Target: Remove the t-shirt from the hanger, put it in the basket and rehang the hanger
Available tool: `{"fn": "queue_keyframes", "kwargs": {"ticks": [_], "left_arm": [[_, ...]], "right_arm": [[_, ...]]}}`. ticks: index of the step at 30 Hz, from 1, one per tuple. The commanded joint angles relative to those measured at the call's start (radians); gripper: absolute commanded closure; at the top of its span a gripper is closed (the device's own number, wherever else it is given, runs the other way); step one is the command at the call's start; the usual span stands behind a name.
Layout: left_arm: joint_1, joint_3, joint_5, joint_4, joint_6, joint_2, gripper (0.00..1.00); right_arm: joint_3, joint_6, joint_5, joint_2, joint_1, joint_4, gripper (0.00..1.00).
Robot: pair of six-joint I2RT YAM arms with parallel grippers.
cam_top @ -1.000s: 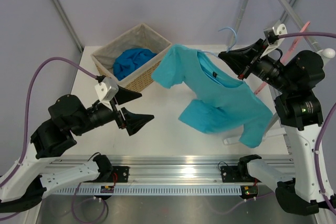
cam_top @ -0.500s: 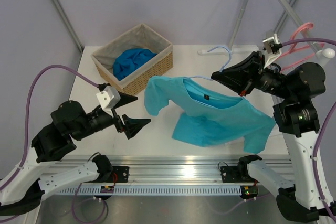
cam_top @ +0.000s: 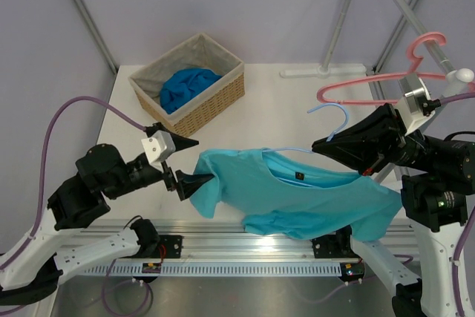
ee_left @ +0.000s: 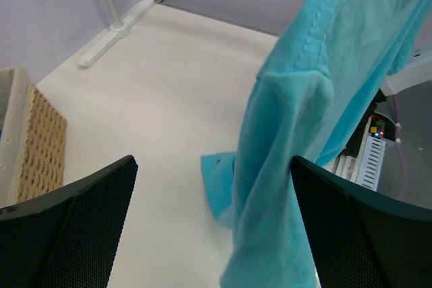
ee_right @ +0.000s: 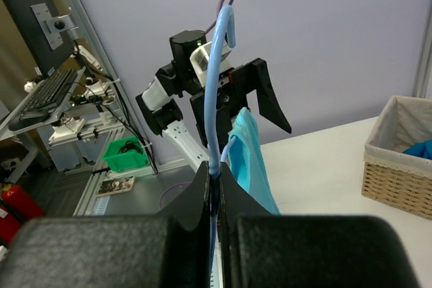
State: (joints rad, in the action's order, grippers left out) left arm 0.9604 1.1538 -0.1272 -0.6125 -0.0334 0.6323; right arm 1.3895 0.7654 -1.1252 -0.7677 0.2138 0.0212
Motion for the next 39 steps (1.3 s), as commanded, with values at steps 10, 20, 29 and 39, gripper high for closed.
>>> {"fn": "queue_keyframes", "kwargs": {"ticks": [10,20,29,39], "left_arm": [[0.001,-0.085,0.183,0.151,0.064,-0.04,1.0],[0.001,-0.071,0.712,0.048,0.178,-0.125,1.0],[0.001,-0.128,0.549,0.056,0.211,-0.048,1.0],[0.0,-0.149,0.718,0.025,0.269,0.018,1.0]], "right_arm": [[0.008,-0.093,0.166,0.016,-0.001,-0.107,1.0],[-0.015,-0.23,0.562,0.159,0.001,-0.178,1.0],[-0.181,-0.164,0.732,0.284,-0.001,0.097,1.0],[-0.037,-0.227,0.627,0.249,0.001,-0.128,1.0]]}}
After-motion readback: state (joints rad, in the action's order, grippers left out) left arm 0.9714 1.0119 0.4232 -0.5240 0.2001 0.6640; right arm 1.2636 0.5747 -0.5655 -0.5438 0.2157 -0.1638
